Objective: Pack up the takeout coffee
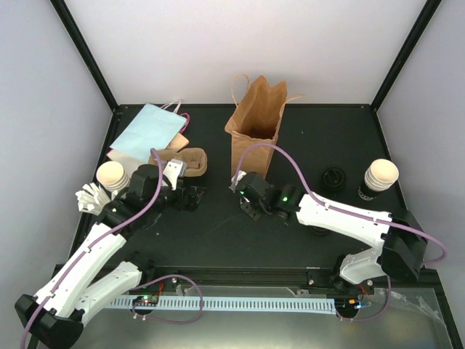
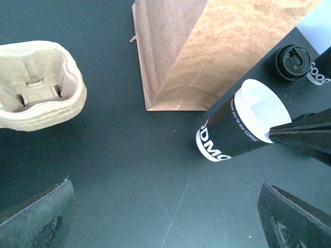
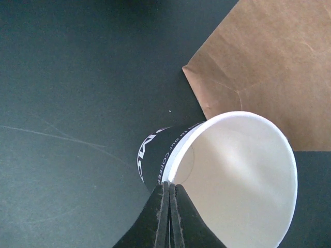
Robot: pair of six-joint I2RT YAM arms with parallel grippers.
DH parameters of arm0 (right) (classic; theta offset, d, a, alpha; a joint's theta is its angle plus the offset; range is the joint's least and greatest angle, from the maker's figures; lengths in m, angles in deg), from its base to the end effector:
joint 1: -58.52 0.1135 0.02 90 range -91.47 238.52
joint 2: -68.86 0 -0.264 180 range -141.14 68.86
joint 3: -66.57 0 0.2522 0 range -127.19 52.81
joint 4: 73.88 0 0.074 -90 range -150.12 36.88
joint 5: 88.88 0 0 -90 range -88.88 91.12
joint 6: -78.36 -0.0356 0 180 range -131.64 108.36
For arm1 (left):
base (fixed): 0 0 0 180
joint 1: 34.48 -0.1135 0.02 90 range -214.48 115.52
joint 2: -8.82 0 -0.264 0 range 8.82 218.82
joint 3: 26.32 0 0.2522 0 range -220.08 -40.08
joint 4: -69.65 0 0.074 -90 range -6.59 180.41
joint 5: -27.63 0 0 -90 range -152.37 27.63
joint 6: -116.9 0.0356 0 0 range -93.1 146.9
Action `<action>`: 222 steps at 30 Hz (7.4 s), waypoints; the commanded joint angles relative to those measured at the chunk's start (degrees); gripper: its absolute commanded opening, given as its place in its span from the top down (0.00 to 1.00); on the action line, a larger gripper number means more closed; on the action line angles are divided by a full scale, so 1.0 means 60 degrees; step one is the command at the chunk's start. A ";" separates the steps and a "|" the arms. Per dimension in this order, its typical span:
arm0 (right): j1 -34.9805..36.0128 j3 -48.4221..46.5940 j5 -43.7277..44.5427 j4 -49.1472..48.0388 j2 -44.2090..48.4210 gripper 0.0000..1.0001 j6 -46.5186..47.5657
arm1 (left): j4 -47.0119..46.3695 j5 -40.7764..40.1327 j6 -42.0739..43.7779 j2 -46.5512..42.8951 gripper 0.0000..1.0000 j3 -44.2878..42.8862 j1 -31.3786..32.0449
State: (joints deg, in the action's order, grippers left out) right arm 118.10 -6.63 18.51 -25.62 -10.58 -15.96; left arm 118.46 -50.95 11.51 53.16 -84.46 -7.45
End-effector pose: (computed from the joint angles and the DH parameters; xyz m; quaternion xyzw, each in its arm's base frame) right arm 0.1535 0.2404 0.2577 -0.3958 0.8555 0.0373 0.3319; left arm 0.1440 -0.0814 0.2957 0.1352 0.8734 -0.2485 0.3963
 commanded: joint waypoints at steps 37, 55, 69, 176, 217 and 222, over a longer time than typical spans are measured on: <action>-0.0408 -0.1183 0.1171 0.1470 0.0746 0.00 -0.1169 | -0.0091 0.0431 -0.0308 0.0283 0.01 0.0080 0.0007; -0.4992 -0.0707 0.0340 0.4130 0.0490 0.07 -0.3928 | -0.0388 0.0837 -0.0648 0.0865 0.01 0.0222 0.0007; -0.6608 -0.0399 0.2034 0.2839 -0.0950 0.09 -0.4676 | -0.0570 0.0927 -0.0488 0.0689 0.01 0.0333 0.0007; -0.8789 -0.1273 0.1015 0.1052 -0.3286 0.14 -0.4475 | -0.0541 0.0931 -0.0533 0.0520 0.01 0.0457 0.0006; -0.8817 -0.1460 -0.0155 0.2167 -0.1816 0.27 -0.4180 | -0.0641 0.1008 -0.0586 0.0561 0.01 0.0483 0.0000; -0.8578 -0.1504 -0.0737 0.2431 -0.1359 0.28 -0.3982 | -0.0680 0.1047 -0.0675 0.0565 0.01 0.0490 0.0007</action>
State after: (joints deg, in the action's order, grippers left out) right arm 65.22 -14.15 17.09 -13.23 -21.48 -41.20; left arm 115.95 -46.01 7.83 57.16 -81.75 -7.45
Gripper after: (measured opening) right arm 0.732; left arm 0.988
